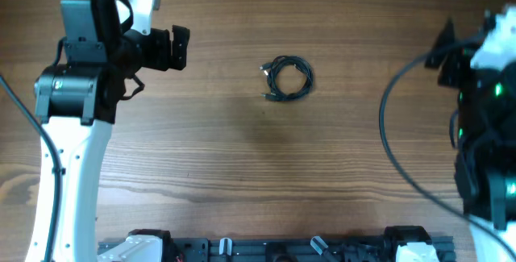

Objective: Untangle cables

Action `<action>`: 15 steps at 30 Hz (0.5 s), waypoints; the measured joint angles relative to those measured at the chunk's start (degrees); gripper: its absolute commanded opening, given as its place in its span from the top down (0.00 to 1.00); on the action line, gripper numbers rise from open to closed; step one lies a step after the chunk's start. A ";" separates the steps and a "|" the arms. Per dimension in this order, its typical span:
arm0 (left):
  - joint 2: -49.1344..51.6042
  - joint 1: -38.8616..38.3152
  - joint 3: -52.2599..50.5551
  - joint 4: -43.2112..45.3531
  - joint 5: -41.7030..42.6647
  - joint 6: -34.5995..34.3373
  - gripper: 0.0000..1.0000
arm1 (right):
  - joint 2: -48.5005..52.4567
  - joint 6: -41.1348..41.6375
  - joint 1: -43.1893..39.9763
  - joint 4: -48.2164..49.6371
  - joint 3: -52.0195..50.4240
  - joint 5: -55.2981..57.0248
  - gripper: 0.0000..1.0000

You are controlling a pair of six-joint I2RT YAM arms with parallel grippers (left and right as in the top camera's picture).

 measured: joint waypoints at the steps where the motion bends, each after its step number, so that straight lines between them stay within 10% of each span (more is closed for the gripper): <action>1: 0.42 0.00 0.00 0.02 0.20 -0.02 0.11 | -0.44 0.61 0.00 -0.17 -0.46 0.02 0.00; 8: 5.49 -0.13 0.00 0.70 0.35 -1.81 0.19 | 1.33 7.98 2.60 -9.16 -6.40 -3.13 0.02; 11: 8.24 -1.27 0.00 0.68 0.35 -2.56 0.33 | 4.46 9.57 2.86 -10.23 -6.49 -6.49 0.32; 12: 8.81 -1.77 0.00 0.70 0.33 -2.69 0.37 | 5.51 10.73 2.86 -10.58 -6.49 -7.58 0.74; 15: 10.19 -4.15 0.00 0.98 0.39 -2.95 0.75 | 8.11 11.58 2.86 -10.60 -6.51 -10.08 0.86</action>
